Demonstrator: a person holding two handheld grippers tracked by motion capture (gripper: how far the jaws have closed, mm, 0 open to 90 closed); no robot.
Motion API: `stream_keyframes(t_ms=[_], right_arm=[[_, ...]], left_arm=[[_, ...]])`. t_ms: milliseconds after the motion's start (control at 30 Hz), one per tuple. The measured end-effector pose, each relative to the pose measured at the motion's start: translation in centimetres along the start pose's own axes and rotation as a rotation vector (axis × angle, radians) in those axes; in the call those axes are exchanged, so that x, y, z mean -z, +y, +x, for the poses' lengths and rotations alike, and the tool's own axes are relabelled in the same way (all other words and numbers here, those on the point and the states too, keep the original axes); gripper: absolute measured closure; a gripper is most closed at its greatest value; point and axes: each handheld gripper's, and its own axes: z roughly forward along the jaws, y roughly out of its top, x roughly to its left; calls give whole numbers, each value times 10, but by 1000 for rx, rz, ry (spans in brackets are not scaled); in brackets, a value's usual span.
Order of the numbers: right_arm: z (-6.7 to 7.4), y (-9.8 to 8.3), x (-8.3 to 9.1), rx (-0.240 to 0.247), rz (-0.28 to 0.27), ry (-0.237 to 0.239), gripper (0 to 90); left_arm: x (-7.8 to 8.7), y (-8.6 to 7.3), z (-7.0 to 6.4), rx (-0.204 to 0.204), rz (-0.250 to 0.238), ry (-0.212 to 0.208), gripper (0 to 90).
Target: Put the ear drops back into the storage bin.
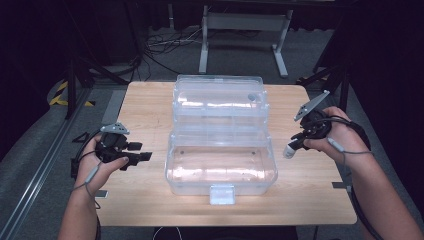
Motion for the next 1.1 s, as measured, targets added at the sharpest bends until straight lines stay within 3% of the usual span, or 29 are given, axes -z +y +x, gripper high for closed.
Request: stream_keyframes(t_ms=[667, 1067, 1100], right_arm=[[25, 29, 9, 160, 25, 50, 714], [36, 39, 3, 255, 46, 81, 714], [38, 41, 2, 281, 54, 88, 713]], left_arm=[[0, -1, 2, 0, 0, -5, 428], [0, -1, 3, -1, 1, -4, 427], [0, -1, 3, -1, 0, -4, 427]])
